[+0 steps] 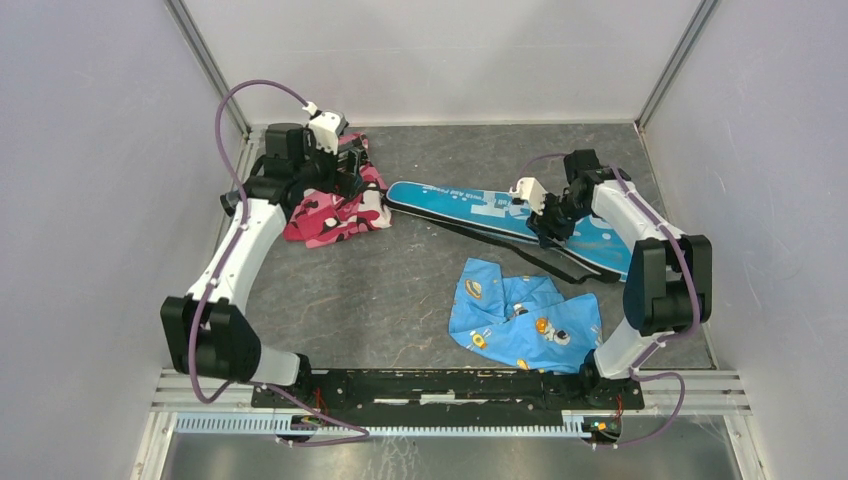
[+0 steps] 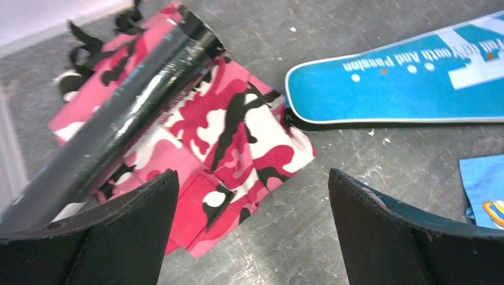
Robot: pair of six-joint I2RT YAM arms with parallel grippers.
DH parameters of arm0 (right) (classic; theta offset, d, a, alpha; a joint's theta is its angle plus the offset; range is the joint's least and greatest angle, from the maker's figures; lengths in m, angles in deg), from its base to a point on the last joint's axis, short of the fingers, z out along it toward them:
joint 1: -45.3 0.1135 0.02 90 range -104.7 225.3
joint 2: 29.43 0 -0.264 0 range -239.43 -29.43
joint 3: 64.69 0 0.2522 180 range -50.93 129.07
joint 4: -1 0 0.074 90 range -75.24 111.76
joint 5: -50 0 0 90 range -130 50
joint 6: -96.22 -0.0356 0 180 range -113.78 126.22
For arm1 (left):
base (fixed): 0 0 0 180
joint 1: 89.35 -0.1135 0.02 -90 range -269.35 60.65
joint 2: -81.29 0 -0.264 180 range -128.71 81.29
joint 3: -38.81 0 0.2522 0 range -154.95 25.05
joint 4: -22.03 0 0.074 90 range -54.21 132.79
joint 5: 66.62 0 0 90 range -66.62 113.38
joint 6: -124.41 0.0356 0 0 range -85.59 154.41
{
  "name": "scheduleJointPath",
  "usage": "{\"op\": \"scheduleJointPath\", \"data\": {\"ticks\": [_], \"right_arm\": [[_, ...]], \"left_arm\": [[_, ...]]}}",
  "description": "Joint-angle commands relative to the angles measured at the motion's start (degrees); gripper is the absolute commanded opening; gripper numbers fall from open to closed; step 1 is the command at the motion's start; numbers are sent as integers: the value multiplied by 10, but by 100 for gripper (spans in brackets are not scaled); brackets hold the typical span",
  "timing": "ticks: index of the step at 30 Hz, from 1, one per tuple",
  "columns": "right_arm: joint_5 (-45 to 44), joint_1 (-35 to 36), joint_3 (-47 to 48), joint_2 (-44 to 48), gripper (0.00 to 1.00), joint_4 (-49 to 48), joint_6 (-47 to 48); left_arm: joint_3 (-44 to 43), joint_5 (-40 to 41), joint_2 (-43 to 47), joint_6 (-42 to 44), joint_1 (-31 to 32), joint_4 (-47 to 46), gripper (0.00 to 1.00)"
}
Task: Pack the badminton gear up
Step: Place the racket bag at the center of the board, then reset both arms
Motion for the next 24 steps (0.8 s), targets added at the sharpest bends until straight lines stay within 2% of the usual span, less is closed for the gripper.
{"op": "scheduleJointPath", "data": {"ticks": [1,5,12,21,24], "right_arm": [[4,0,4,58,80,-44,-52],[13,0,27,102,97,-45,-106],[1,0,65,170,98,-102,-245],[-54,-1,-22,309,98,-250,-372],[-84,-2,-57,346,98,-285,-405]], "left_arm": [[16,49,57,-21,0,-50,100],[27,70,91,-21,0,-47,100],[57,100,143,-55,-1,-58,100],[176,97,263,-91,-1,-176,100],[187,84,292,-104,-1,-192,100]]}}
